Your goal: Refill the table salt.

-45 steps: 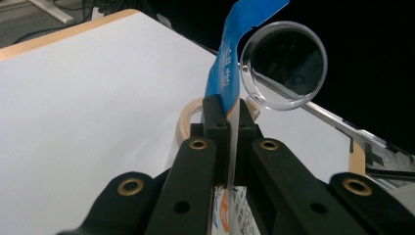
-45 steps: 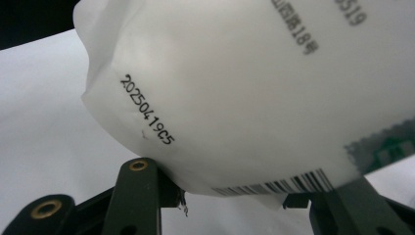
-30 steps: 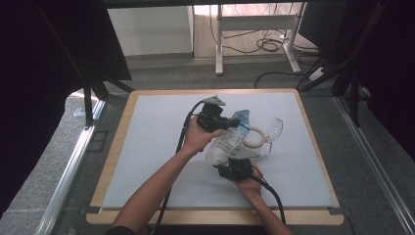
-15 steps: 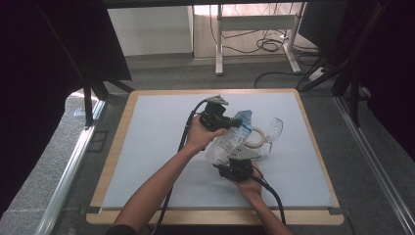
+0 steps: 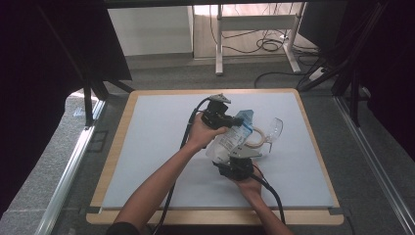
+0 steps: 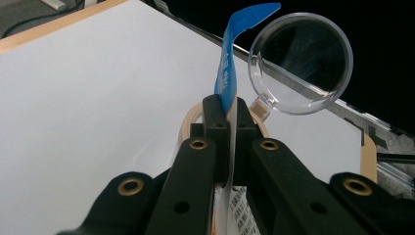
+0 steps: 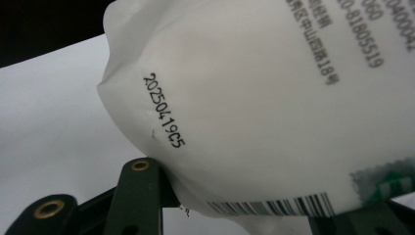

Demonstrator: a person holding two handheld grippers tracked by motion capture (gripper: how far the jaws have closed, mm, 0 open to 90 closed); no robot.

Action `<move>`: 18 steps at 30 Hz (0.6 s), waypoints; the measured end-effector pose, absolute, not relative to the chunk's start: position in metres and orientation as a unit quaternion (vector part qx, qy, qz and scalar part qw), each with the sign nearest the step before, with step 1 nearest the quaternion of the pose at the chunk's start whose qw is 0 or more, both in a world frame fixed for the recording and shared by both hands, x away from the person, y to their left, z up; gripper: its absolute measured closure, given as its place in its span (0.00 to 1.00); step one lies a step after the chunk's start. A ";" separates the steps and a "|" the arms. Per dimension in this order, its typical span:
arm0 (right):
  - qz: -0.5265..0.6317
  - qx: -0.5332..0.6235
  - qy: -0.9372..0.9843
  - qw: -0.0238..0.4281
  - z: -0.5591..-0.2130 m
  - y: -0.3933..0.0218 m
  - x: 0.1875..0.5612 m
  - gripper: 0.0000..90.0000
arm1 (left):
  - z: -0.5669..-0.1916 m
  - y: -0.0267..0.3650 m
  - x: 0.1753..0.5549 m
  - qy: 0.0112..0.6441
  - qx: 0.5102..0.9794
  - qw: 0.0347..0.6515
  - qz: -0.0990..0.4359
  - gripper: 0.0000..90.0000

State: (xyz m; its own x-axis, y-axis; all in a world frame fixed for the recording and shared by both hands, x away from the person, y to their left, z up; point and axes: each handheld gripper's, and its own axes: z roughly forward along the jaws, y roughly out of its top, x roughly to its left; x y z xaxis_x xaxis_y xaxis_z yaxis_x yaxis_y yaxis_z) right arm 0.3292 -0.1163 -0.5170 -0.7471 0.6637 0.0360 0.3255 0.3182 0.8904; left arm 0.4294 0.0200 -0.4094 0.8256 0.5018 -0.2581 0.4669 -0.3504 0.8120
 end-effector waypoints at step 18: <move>0.513 0.294 0.792 0.152 -0.515 -0.119 0.329 0.63 | -0.406 0.021 0.428 0.290 0.830 0.476 0.026 1.00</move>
State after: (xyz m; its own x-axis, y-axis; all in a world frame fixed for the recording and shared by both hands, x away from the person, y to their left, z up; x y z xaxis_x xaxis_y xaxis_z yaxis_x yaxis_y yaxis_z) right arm 0.3289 -0.1188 -0.5148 -0.7812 0.6214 0.0597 0.3091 0.3020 0.9018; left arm 0.4279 0.0207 -0.4056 0.8310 0.5055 -0.2323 0.4554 -0.3784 0.8059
